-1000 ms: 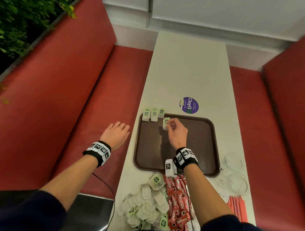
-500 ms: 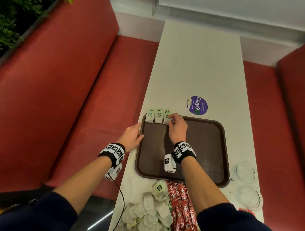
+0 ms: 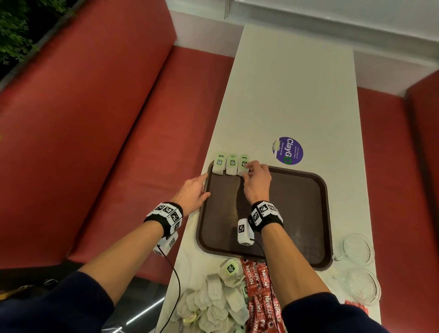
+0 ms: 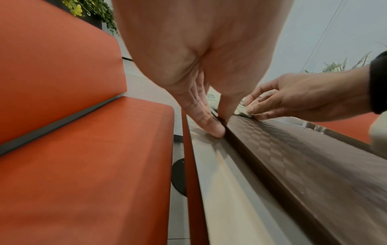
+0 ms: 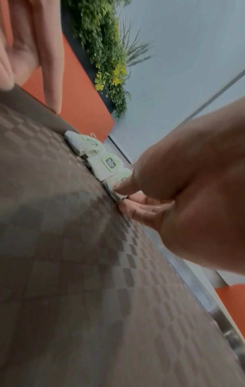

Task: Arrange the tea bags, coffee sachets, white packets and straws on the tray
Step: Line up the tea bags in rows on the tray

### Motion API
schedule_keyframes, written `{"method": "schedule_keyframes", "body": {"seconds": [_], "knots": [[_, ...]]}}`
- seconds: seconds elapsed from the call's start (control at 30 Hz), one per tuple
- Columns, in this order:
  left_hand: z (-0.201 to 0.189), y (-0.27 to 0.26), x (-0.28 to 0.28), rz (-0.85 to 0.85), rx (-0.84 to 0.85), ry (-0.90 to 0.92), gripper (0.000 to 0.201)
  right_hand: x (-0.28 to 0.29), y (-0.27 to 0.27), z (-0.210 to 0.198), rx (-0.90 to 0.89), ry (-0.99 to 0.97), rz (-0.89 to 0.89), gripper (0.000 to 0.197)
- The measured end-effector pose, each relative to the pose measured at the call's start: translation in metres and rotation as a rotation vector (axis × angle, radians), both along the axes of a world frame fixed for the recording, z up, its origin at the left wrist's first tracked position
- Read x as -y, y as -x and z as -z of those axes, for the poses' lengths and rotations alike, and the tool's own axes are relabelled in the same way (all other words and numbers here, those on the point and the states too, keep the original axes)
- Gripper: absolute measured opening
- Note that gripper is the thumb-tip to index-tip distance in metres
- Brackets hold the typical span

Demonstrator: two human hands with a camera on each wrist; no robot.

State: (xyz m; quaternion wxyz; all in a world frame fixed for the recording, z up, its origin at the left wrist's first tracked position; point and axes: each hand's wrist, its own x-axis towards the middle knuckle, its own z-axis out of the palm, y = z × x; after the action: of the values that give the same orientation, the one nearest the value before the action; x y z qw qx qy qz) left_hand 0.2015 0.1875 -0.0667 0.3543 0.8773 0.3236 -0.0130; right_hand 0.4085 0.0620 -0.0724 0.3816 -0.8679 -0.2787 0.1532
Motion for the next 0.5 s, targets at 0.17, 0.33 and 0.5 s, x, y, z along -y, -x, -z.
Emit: {"method": "schedule_keyframes", "body": {"seconds": [0.17,0.33,0.5], "knots": [[0.003,0.0,0.0,-0.006,-0.012,-0.013,0.068,-0.005,0.011,-0.005,-0.008,0.049,0.022,0.021],[0.004,-0.002,-0.001,-0.001,-0.019,-0.023,0.069,-0.01,0.019,-0.002,0.002,0.093,-0.004,0.022],[0.007,-0.002,-0.001,0.002,-0.036,-0.04,0.069,-0.011,0.021,-0.004,-0.01,0.095,0.018,0.024]]}}
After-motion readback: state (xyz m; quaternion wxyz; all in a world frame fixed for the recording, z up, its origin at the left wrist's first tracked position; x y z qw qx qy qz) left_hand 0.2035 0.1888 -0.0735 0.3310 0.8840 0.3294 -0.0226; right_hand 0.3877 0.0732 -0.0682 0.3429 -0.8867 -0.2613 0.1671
